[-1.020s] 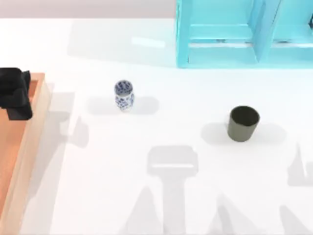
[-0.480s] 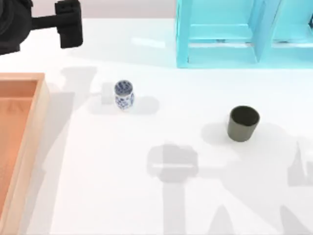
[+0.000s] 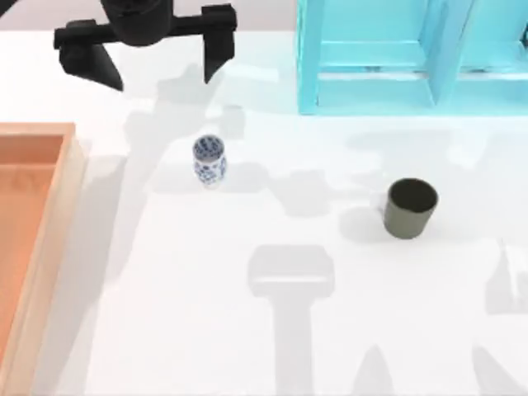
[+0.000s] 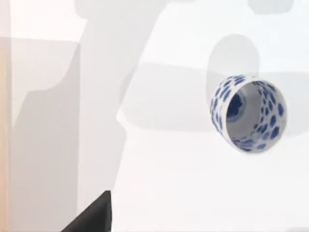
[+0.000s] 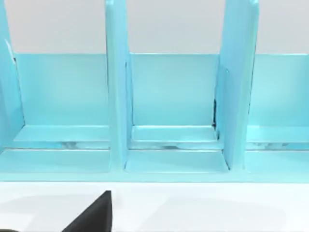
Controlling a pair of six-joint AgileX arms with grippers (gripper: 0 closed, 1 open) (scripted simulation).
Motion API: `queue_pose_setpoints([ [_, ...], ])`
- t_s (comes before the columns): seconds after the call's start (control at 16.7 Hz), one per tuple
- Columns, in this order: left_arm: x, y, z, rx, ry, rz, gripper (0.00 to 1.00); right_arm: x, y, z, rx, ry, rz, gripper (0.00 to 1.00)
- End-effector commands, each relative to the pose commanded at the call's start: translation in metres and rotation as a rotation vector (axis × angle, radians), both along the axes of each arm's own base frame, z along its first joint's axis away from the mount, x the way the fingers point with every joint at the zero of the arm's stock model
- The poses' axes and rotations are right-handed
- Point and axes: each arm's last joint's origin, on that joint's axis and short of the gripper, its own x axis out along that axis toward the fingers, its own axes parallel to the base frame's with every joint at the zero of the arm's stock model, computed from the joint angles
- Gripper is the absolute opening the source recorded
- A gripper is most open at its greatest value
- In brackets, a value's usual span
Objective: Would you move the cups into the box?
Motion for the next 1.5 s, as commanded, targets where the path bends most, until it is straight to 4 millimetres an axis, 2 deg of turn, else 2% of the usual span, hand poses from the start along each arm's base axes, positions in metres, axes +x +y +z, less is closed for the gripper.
queue_pose_setpoints([
  [0.24,0.02,-0.034,-0.034,0.049,0.11,-0.004,1.0,0.0,0.0,0.0,0.0,0.0,0.0,1.0],
  [0.48,0.02,-0.06,-0.045,0.063,0.125,-0.051,1.0,0.0,0.0,0.0,0.0,0.0,0.0,1.0],
  [0.9,0.021,-0.062,-0.045,0.061,0.121,-0.057,1.0,0.0,0.0,0.0,0.0,0.0,0.0,1.0],
  [1.02,0.023,-0.063,-0.053,0.061,0.12,-0.061,1.0,0.0,0.0,0.0,0.0,0.0,0.0,1.0],
  [1.14,0.026,-0.064,-0.07,0.061,0.118,-0.062,1.0,0.0,0.0,0.0,0.0,0.0,0.0,1.0],
  [1.38,0.03,-0.065,-0.122,0.063,0.122,-0.061,1.0,0.0,0.0,0.0,0.0,0.0,0.0,1.0],
  [1.5,0.03,-0.064,-0.139,0.062,0.121,-0.061,1.0,0.0,0.0,0.0,0.0,0.0,0.0,1.0],
])
